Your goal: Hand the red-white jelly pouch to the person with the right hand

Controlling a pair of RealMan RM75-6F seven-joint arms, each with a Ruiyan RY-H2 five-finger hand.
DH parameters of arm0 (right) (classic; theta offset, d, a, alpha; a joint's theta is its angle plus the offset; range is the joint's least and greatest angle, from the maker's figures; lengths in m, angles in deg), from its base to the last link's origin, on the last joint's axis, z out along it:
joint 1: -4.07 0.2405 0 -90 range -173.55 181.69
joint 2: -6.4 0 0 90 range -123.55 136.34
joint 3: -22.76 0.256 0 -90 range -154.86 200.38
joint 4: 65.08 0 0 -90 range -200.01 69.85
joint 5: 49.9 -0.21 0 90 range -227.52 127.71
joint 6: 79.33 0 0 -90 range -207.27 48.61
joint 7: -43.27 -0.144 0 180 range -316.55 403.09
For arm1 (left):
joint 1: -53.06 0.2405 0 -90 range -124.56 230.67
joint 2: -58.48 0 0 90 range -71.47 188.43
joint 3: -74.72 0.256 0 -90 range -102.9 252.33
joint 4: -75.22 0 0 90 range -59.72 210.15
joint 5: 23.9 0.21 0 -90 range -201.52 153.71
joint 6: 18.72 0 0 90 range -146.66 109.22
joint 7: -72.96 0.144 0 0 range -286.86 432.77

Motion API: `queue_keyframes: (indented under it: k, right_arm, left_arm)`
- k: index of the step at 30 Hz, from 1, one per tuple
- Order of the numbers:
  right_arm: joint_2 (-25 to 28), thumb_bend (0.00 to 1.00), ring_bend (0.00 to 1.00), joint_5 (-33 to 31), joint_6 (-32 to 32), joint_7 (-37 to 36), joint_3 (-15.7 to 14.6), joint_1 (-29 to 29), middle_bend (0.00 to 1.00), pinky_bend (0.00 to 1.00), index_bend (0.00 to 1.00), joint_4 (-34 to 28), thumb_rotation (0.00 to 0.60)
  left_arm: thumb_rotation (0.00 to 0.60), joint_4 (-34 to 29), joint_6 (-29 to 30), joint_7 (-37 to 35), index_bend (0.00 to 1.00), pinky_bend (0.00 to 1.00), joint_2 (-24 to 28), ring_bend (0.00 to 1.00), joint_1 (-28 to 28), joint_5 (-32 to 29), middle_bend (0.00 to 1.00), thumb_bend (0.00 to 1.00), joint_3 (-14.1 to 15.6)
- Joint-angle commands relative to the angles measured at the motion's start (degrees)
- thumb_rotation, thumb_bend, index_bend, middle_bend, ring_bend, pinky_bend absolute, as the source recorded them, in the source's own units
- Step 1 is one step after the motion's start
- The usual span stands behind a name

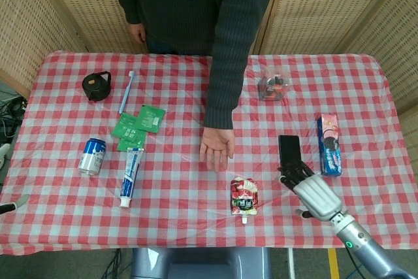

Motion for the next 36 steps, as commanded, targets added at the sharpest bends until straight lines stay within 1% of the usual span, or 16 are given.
queue_keyframes:
  k: [1,3,7,13,17,21,27,30,32,35,36]
  right_arm:
    - [-2.1,0.00,0.18,5.7,-4.6,-0.3,0.3,6.0,0.25,0.05,0.27,1.6,0.600]
    - [-4.0,0.00,0.18,7.9,-6.7,0.0,0.5,8.9,0.25,0.05,0.27,2.9,0.600]
    - [-7.0,0.00,0.18,9.4,-10.1,0.4,0.7,12.7,0.25,0.05,0.27,4.1,0.600]
    - [-12.5,0.00,0.18,10.3,-14.5,1.9,0.8,17.2,0.23,0.05,0.26,7.0,0.600]
    - [-15.2,0.00,0.18,10.7,-17.1,4.8,0.7,19.5,0.22,0.04,0.26,9.3,0.600]
    - [-16.6,0.00,0.18,9.6,-19.2,7.1,0.6,20.6,0.21,0.03,0.26,10.0,0.600]
    - [-16.3,0.00,0.18,8.1,-21.3,10.7,0.3,21.5,0.21,0.00,0.27,10.7,0.600]
    - [-16.1,0.03,0.18,7.1,-21.8,11.6,-0.1,21.6,0.24,0.00,0.30,11.0,0.600]
    - [-16.2,0.08,0.22,6.6,-22.0,11.8,-0.4,21.6,0.28,0.05,0.31,11.3,0.600]
    - [-16.8,0.18,0.35,5.8,-22.0,11.5,-0.9,21.7,0.39,0.22,0.37,12.4,0.600]
    - [-16.9,0.21,0.40,5.6,-22.0,11.4,-1.0,21.7,0.44,0.29,0.41,12.6,0.600]
  left_arm:
    - [0.600,0.3,-1.3,0.6,0.00,0.00,-0.4,0.00,-0.7,-1.5,0.00,0.00,-0.6]
    - [0.600,0.5,-2.4,1.1,0.00,0.00,-0.6,0.00,-1.2,-2.9,0.00,0.00,-1.0]
    - [0.600,0.9,-3.8,1.8,0.00,0.00,-1.0,0.00,-1.9,-4.5,0.00,0.00,-1.3]
    - [0.600,1.3,-4.8,2.3,0.00,0.00,-1.5,0.00,-2.5,-5.4,0.00,0.00,-1.6]
    - [0.600,1.5,-5.3,2.3,0.00,0.00,-1.5,0.00,-2.7,-6.0,0.00,0.00,-1.7]
    - [0.600,1.8,-5.6,1.8,0.00,0.00,-1.5,0.00,-2.7,-6.3,0.00,0.00,-1.7]
    - [0.600,2.0,-5.8,1.2,0.00,0.00,-1.4,0.00,-2.8,-6.4,0.00,0.00,-1.8]
    - [0.600,1.9,-5.9,1.3,0.00,0.00,-1.3,0.00,-2.9,-6.4,0.00,0.00,-1.8]
    - [0.600,1.8,-5.9,1.4,0.00,0.00,-1.3,0.00,-2.9,-6.2,0.00,0.00,-1.7]
    - [0.600,1.8,-5.6,1.6,0.00,0.00,-1.4,0.00,-2.8,-5.9,0.00,0.00,-1.5]
    - [0.600,1.7,-5.6,1.6,0.00,0.00,-1.4,0.00,-2.8,-5.9,0.00,0.00,-1.5]
